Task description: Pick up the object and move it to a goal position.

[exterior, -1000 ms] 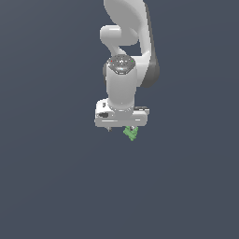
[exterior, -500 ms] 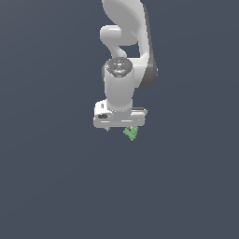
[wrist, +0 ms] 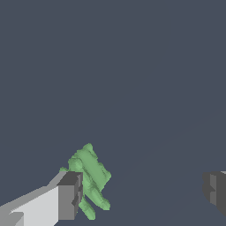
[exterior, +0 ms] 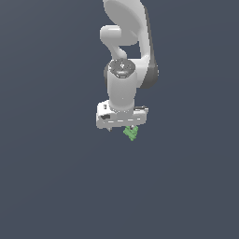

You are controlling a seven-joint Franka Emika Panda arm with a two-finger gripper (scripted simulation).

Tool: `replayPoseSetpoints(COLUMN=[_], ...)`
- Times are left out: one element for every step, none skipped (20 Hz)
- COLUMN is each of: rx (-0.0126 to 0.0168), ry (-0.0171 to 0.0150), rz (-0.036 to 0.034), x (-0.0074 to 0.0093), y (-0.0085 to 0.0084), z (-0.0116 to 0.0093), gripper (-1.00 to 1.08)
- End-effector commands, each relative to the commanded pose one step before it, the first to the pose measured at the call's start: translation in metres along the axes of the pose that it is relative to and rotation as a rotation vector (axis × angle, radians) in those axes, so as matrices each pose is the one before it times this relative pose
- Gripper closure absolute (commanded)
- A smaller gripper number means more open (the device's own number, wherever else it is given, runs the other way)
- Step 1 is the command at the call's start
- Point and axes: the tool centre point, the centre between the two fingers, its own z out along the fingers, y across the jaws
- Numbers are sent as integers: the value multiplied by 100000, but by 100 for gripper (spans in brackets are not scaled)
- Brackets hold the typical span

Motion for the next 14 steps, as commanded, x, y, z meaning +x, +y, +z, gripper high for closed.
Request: replayPoseSetpoints(rx=[-44, -22, -22, -21, -19, -17, -14, -10, -6, -1, 4, 7, 10, 12], ry=[-53, -12, -11, -10, -9, -7, -4, 0, 4, 8, 12, 16, 18, 20], rz=[-4267, -2109, -2297, -2485, -2678, -2872, -3069, -3267, -3449, -3361, -3177, -2991, -2803, -2615], x=[-396, -187, -200, -212, -223, -233, -242, -249, -253, -235, -212, -190, -170, -151], y=[-534, -264, -292, -321, -352, -385, -419, -454, -489, -485, -467, -446, -424, -401], z=[434, 207, 222, 238, 253, 268, 282, 295, 306, 293, 272, 252, 233, 214], gripper=[-92, -92, -92, -92, -92, -92, -92, -92, -92, -92, -92, -92, -92, -92])
